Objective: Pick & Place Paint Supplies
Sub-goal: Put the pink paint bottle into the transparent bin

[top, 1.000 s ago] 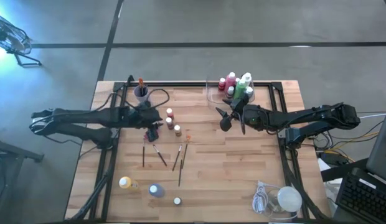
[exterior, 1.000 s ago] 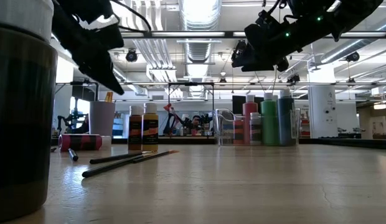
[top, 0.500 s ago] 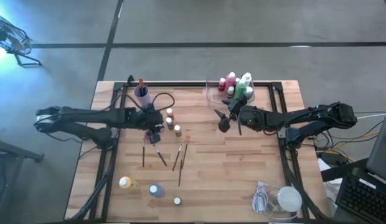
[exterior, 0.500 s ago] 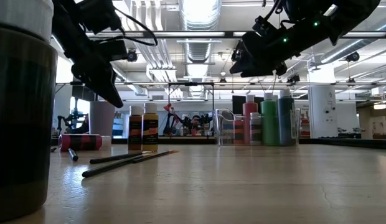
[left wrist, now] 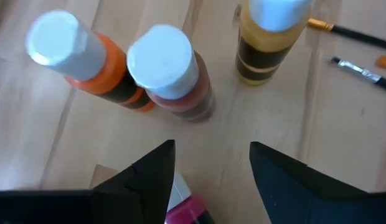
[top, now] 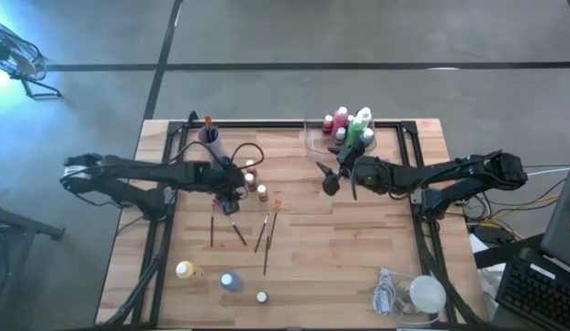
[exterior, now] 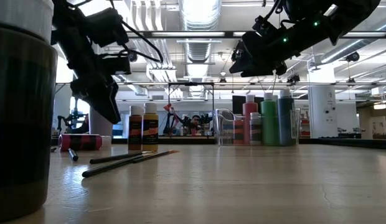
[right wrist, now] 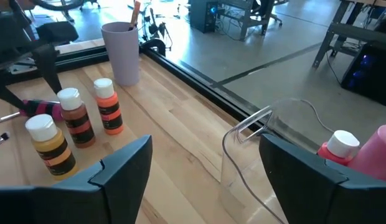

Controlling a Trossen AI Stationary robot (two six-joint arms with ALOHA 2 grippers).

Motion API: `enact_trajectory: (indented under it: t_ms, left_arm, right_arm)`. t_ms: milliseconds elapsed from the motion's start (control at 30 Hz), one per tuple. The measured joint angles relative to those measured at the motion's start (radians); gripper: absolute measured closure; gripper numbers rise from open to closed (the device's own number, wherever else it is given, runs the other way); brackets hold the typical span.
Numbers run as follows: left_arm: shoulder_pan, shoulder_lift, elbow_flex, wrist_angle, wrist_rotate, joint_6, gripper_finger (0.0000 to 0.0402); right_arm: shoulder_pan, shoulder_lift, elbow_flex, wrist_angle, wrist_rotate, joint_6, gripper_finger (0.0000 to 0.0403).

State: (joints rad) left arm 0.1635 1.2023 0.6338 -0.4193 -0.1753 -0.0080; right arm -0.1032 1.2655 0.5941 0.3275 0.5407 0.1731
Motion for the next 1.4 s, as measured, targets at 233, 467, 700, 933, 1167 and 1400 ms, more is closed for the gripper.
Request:
enact_trajectory:
  t_ms: [233, 467, 700, 933, 1167, 1400]
  left_arm:
    - [0.0, 0.062, 0.0, 0.042, -0.001, -0.003, 0.019]
    - [0.0, 0.103, 0.0, 0.038, -0.022, 0.001, 0.0191]
    - [-0.001, 0.048, 0.022, -0.173, -0.098, -0.133, 0.0193]
    - [-0.001, -0.049, 0.072, -0.431, -0.073, -0.275, 0.0193]
    - [0.003, -0.089, 0.066, -0.457, 0.079, -0.384, 0.0191]
    - [0.003, -0.056, 0.033, -0.453, 0.083, -0.439, 0.0191]
  right_arm:
    - [0.0, 0.0, 0.0, 0.0, 0.0, 0.001, 0.0103]
    - [0.0, 0.0, 0.0, -0.001, 0.0, 0.001, 0.0122]
    - [0.0, 0.0, 0.0, -0.002, 0.0, 0.003, 0.0138]
    - [0.0, 0.0, 0.0, -0.01, 0.0, 0.008, 0.0145]
    - [0.0, 0.0, 0.0, -0.01, 0.0, 0.011, 0.013]
    - [0.0, 0.0, 0.0, -0.018, -0.001, 0.024, 0.0109]
